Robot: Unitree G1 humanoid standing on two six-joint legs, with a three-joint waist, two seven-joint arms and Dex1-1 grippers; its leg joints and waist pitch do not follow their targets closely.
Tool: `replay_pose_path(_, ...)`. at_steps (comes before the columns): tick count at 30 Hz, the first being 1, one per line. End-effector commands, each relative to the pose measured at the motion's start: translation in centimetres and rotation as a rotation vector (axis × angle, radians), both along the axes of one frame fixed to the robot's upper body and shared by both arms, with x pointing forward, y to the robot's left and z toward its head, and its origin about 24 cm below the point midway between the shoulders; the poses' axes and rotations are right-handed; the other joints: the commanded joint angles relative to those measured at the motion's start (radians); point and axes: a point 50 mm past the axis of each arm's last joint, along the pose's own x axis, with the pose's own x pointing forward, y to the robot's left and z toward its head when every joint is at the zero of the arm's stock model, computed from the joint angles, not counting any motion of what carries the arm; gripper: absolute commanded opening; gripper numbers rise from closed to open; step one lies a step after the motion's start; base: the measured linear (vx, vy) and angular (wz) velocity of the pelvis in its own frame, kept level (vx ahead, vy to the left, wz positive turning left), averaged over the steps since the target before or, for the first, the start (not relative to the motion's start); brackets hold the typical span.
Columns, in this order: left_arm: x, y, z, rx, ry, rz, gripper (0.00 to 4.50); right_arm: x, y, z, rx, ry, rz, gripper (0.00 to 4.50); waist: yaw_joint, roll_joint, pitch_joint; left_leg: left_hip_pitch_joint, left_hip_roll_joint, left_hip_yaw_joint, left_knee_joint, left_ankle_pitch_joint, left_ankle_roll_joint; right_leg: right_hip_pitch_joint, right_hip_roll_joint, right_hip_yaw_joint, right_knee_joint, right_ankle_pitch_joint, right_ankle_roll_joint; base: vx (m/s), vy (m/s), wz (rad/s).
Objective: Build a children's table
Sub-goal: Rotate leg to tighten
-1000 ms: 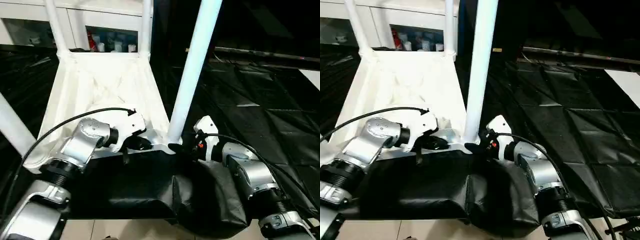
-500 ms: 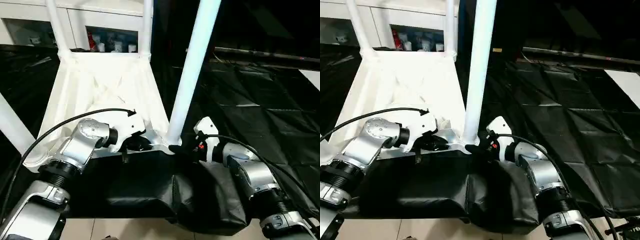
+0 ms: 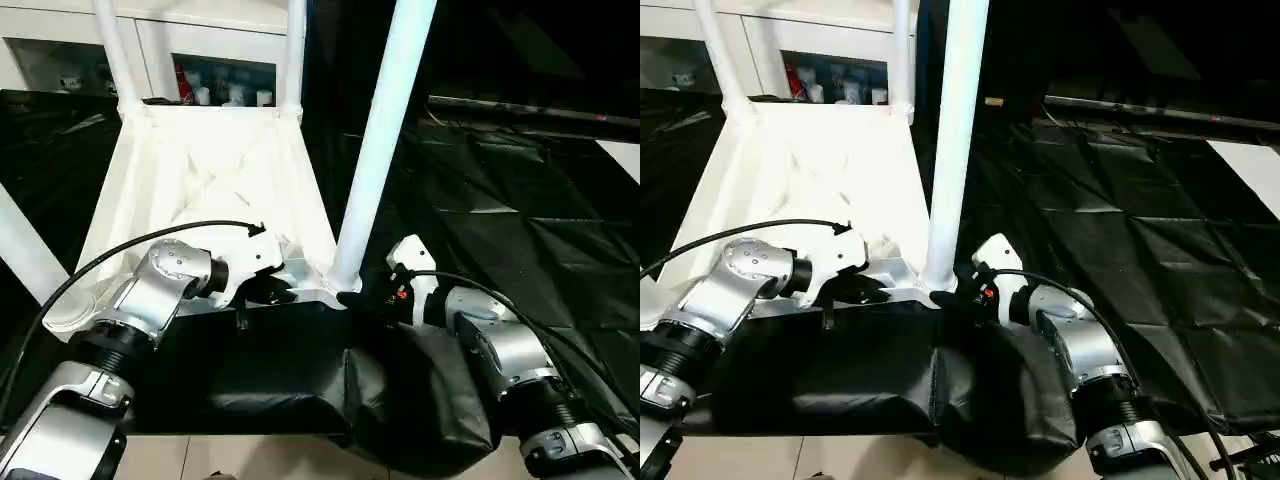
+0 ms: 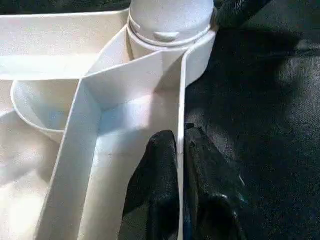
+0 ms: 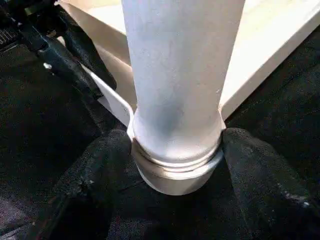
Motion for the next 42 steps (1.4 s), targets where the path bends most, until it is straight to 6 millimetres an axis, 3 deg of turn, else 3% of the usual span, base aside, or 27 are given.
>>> replay_pose_path(1,0.1,0.1,0.0,-0.004,-0.011,0.018,0.11,-0.2,-0.2,-0.1,0.001,0.007,0.010,3.25,0.004,0.009,-0.059,0.000,0.018,0.003,-0.064,-0.159,0.014,0.061,-0.051,0.042,-0.058,-0.158,-0.196,0.000,0.000,0.00)
replay_pose_path(8,0.0,-0.4,0.3,-0.081,0.013,0.005,0.04,0.1,-0.7,0.3,0.005,-0.024,0.007,3.25,0.003,0.008,-0.061,-0.003,0.017,0.003,-0.061,-0.139,0.021,0.064,-0.051,0.042,-0.053,-0.122,-0.204,0.000,0.000,0.00)
replay_pose_path(9,0.0,-0.4,0.3,-0.082,0.014,0.004,0.00,0.1,-0.8,0.3,0.007,-0.024,0.005,3.51,0.003,0.007,-0.061,-0.002,0.016,0.004,-0.060,-0.137,0.024,0.064,-0.051,0.042,-0.053,-0.121,-0.205,0.000,0.000,0.00)
replay_pose_path(15,-1.4,-2.1,-0.5,-0.129,0.066,-0.069,0.00,0.4,-0.7,1.6,0.041,-0.067,0.054,3.97,0.005,0.010,-0.060,0.001,0.019,0.005,-0.060,-0.148,0.032,0.063,-0.051,0.042,-0.054,-0.125,-0.219,0.000,0.000,0.00)
replay_pose_path(23,-1.9,-2.8,-0.8,-0.138,0.077,-0.089,0.00,0.3,-0.2,1.3,0.016,-0.067,0.106,4.04,0.008,0.007,-0.058,0.000,0.019,0.003,-0.062,-0.167,0.027,0.061,-0.053,0.042,-0.060,-0.185,-0.197,0.000,0.000,0.00)
replay_pose_path(36,-1.8,-2.1,-0.7,-0.127,0.077,-0.065,0.00,0.3,-0.6,1.4,0.031,-0.046,0.157,2.99,0.009,0.007,-0.061,-0.002,0.017,0.004,-0.059,-0.134,0.041,0.064,-0.051,0.041,-0.054,-0.137,-0.206,0.000,0.000,0.00)
replay_pose_path(42,-1.7,-2.0,-0.7,-0.126,0.081,-0.059,0.00,0.2,-0.6,1.1,0.030,-0.034,0.166,2.45,0.010,0.007,-0.059,-0.001,0.017,0.004,-0.060,-0.152,0.037,0.062,-0.052,0.041,-0.058,-0.171,-0.202,0.000,0.000,0.00)
